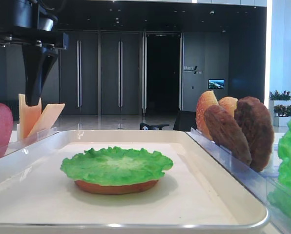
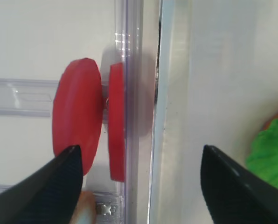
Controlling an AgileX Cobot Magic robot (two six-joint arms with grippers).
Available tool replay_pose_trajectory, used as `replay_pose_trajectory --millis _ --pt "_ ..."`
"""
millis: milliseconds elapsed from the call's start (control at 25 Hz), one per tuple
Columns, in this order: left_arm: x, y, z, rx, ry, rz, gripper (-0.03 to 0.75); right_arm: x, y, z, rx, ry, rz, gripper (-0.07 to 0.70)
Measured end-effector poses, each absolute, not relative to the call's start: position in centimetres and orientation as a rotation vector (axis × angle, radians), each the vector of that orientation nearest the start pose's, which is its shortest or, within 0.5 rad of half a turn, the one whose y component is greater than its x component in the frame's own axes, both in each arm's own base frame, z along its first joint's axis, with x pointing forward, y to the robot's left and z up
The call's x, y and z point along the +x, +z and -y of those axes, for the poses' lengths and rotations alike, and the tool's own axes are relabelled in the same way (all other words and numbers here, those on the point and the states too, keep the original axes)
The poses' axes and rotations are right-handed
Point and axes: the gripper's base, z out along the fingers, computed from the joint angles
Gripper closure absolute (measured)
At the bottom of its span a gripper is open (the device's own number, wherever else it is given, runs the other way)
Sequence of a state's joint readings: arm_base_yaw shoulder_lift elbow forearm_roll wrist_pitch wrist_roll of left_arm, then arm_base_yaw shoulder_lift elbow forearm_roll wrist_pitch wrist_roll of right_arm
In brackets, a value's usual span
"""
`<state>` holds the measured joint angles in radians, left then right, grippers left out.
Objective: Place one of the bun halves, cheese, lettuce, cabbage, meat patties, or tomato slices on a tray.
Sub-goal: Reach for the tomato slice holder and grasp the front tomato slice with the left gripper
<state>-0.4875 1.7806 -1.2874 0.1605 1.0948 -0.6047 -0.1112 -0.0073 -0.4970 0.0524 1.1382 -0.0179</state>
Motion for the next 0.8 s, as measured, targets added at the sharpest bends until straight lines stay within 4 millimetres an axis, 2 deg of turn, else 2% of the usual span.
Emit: replay_pose_trajectory --millis 560,680,800 --pt "31.7 19.8 15.3 -0.037 0.168 -3.029 0.128 -0.9 27.0 -0.5 0.094 -0.013 -2.114 0.139" --pt "31.8 19.8 15.2 -0.022 0.190 -3.023 0.194 -0.9 27.0 -0.5 0.094 -0.013 -2.114 0.139" --pt "31.8 19.8 15.0 -0.011 0.222 -3.025 0.326 -0.9 27.0 -0.5 0.094 -0.013 -2.114 0.139"
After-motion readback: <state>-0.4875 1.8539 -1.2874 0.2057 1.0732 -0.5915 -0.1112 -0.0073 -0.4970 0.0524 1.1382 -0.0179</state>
